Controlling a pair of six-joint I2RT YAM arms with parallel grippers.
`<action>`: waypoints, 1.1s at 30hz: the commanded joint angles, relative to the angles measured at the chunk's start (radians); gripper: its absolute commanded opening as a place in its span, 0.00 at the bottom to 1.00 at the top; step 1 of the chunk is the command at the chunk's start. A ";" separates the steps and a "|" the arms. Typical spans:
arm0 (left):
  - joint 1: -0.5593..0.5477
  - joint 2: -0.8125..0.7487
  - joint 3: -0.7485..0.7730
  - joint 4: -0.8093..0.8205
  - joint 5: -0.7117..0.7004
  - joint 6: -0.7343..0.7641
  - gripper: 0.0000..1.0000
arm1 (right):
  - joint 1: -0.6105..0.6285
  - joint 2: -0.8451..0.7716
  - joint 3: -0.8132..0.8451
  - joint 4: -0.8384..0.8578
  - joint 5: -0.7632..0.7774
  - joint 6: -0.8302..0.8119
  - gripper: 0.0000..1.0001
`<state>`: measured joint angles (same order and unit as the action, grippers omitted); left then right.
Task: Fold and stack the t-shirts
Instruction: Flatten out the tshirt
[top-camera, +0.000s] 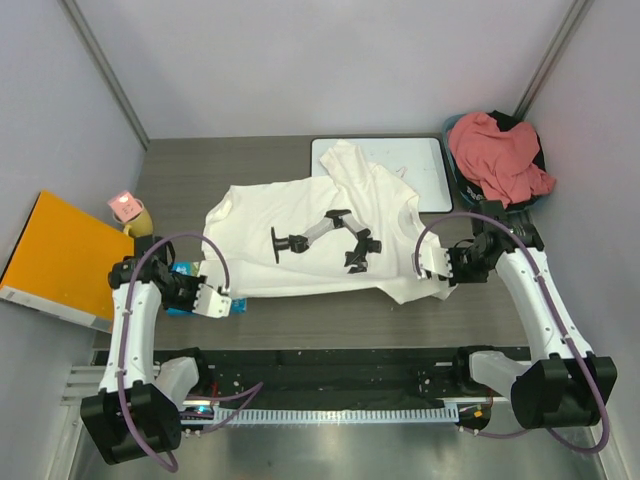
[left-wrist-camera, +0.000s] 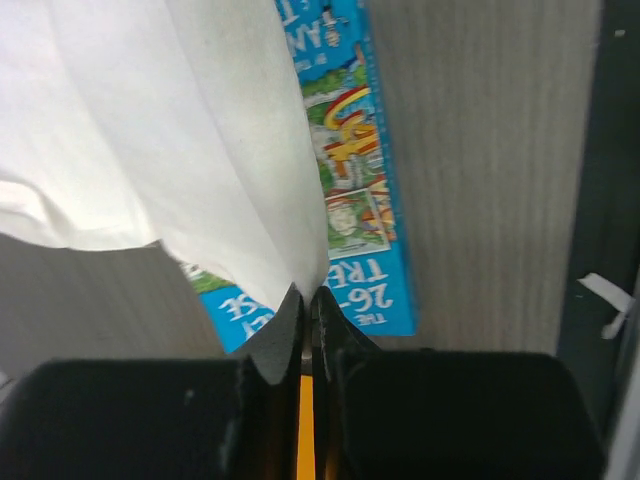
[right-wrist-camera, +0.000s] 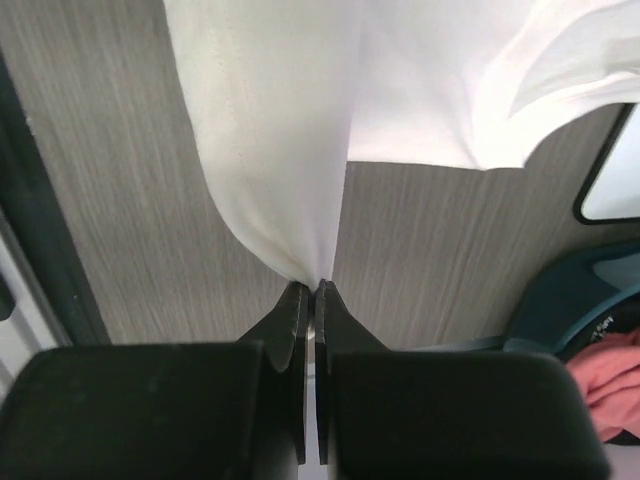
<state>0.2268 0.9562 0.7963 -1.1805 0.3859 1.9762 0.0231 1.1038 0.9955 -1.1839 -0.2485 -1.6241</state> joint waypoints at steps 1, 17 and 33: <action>0.013 0.015 0.018 -0.228 -0.067 0.328 0.00 | -0.009 -0.005 0.017 -0.102 0.057 -0.063 0.01; 0.013 -0.010 0.110 -0.162 0.015 0.250 0.00 | -0.009 -0.082 -0.064 0.006 0.051 -0.036 0.01; 0.009 0.021 0.173 0.240 0.189 -0.089 0.00 | -0.011 -0.133 -0.202 0.516 0.150 0.195 0.01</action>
<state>0.2287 0.9913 0.8742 -0.8654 0.5255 1.9163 0.0223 0.9897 0.7589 -0.6800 -0.1505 -1.4647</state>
